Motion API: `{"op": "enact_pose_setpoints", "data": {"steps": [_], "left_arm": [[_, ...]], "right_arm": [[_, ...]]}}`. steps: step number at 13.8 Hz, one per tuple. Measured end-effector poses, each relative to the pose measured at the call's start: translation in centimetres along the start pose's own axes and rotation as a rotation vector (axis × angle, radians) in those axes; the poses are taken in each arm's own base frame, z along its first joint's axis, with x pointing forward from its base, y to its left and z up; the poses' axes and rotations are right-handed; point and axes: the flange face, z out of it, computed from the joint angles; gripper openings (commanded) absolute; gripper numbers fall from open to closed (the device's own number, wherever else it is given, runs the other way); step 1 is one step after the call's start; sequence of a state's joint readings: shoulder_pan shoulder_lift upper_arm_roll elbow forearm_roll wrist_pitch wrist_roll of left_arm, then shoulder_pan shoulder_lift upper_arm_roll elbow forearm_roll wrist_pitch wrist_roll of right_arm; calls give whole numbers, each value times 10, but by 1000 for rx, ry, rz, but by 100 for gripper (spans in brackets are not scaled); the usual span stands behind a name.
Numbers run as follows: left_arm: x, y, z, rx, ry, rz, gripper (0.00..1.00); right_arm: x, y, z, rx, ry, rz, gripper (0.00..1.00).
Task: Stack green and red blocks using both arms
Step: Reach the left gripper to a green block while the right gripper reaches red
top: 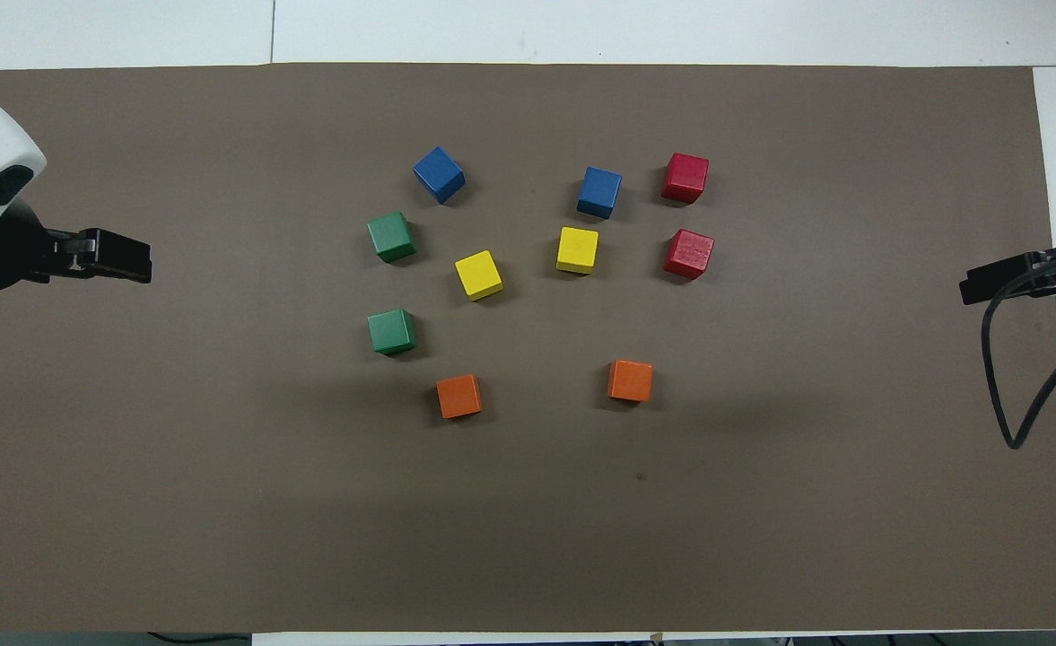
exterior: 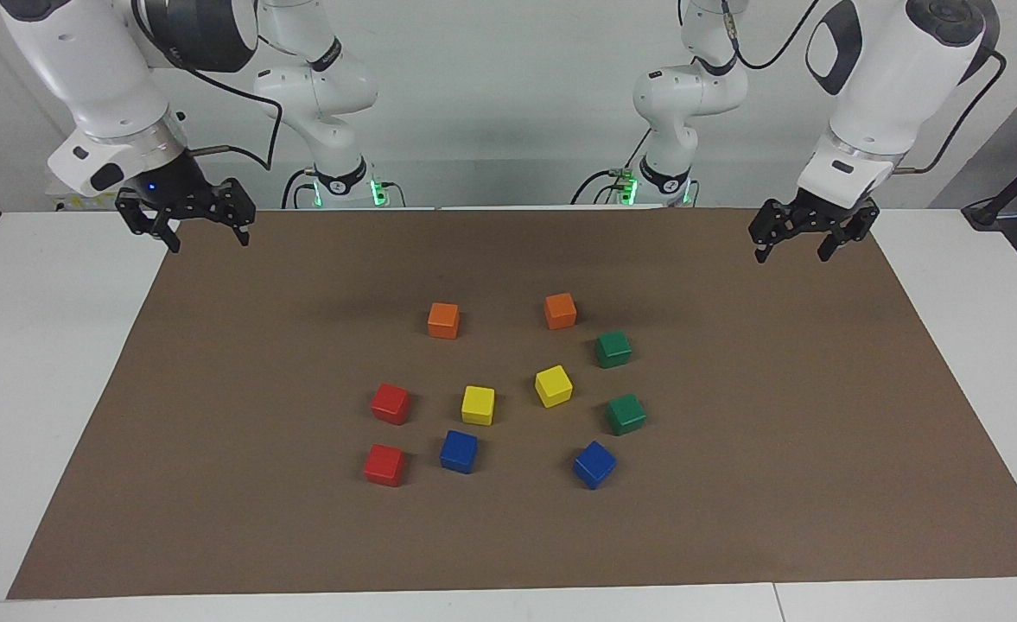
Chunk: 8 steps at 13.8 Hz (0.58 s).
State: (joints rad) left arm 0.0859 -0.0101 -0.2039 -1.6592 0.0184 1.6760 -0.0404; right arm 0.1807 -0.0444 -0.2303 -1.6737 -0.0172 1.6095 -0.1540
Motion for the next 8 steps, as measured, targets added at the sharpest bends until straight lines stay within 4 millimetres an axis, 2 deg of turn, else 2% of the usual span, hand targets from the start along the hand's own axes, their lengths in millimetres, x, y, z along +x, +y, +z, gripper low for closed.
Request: {"op": "enact_pose_setpoints", "data": {"steps": [6, 8], "left_arm": [[2, 1, -1, -1, 22, 2, 100], [5, 9, 7, -5, 36, 5, 100]], "right_arm": [[0, 0, 0, 0, 0, 0, 100], [0, 0, 0, 0, 0, -1, 100]]}}
